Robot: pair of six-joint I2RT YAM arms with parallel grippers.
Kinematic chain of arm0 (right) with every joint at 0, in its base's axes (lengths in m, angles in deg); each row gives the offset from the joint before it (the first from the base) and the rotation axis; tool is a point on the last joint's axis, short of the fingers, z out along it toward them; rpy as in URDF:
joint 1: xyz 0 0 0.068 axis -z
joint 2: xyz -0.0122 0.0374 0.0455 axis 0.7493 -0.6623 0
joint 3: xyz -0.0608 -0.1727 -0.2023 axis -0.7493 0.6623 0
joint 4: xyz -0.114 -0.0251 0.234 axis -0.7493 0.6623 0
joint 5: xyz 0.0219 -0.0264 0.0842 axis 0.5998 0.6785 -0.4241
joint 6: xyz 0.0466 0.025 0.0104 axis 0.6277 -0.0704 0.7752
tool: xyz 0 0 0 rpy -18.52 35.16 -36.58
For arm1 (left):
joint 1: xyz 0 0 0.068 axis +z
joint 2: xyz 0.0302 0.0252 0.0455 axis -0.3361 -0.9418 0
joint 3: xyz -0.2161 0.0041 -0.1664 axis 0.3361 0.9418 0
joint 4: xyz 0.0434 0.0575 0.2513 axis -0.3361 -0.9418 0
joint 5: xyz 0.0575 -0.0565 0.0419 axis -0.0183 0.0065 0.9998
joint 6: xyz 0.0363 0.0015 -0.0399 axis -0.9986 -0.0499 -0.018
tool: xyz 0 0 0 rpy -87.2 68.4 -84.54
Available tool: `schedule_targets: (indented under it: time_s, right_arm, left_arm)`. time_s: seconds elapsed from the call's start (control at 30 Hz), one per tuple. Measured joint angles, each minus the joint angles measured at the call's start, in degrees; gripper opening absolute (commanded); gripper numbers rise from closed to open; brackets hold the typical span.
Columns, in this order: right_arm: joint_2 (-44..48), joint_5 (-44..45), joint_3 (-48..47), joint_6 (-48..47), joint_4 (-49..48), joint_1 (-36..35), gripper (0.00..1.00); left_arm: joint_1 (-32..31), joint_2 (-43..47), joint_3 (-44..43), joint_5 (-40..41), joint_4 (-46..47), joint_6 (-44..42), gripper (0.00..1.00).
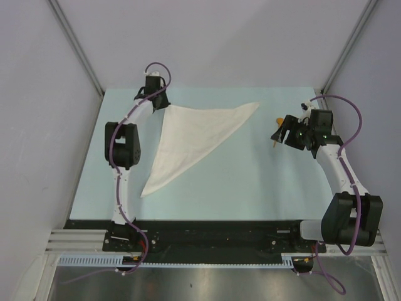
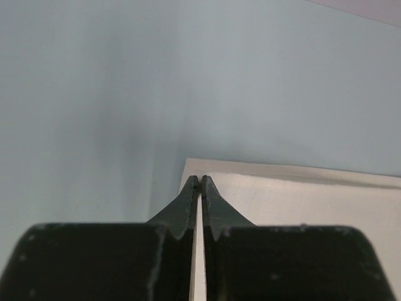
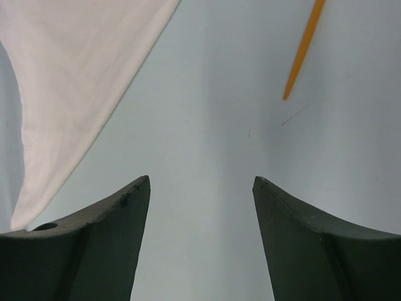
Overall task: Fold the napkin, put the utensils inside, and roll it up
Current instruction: Fold the napkin
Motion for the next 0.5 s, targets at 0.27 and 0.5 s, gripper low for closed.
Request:
schedule_targets:
  time_s: [0.27, 0.5]
  right_arm:
    - [-1.11, 0.02, 0.00, 0.04, 0.17, 0.00, 0.72]
    - [-7.96, 4.46, -2.73, 0.22, 0.28, -0.35, 0.70]
  left_arm:
    - [0.48, -2.69, -1.66, -1.88, -0.28, -0.66, 0.71]
    - [0.50, -1.64, -1.18, -2.21, -0.42, -0.79, 0.80]
